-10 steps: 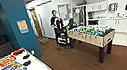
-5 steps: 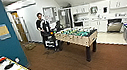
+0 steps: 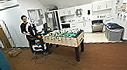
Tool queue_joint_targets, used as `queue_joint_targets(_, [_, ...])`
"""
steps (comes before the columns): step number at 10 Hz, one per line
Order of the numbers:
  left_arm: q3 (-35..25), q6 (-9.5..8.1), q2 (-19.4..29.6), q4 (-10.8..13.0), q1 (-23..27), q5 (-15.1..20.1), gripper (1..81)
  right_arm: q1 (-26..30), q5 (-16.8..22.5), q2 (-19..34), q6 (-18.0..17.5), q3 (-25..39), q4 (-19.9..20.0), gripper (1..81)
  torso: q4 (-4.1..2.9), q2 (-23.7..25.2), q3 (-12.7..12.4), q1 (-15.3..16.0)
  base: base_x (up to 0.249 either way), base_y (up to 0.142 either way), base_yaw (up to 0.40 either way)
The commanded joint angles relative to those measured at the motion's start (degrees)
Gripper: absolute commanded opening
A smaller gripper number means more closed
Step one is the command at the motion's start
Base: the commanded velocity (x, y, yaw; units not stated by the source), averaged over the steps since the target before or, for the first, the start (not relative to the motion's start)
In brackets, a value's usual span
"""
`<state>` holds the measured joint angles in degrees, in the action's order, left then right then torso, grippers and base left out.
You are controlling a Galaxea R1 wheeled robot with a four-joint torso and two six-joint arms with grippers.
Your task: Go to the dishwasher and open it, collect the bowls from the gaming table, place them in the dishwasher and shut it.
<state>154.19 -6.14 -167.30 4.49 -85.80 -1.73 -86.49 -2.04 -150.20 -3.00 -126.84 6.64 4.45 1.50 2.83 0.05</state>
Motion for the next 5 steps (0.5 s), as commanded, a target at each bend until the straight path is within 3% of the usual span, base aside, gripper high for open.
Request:
queue_joint_targets(1, [0.6, 0.17, 0.3, 1.1, 2.7, 3.0, 1.0, 2.9, 3.1, 0.3, 0.3, -2.2, -0.8, 1.0, 0.00, 0.0, 0.0, 0.0, 0.000, 0.000, -0.383])
queue_joint_targets(4, [1.3, 0.17, 0.7, 1.1, 2.7, 3.0, 1.0, 2.6, 4.9, -4.1, 0.3, -12.6, -1.1, 1.0, 0.00, 0.0, 0.0, 0.0, 0.000, 0.000, -0.383])
queue_joint_targets(5, [1.3, 0.08, 0.6, 1.1, 2.7, 3.0, 1.0, 2.7, 5.1, -5.0, 0.3, -13.4, -1.5, 1.0, 0.00, 0.0, 0.0, 0.0, 0.000, 0.000, -0.383])
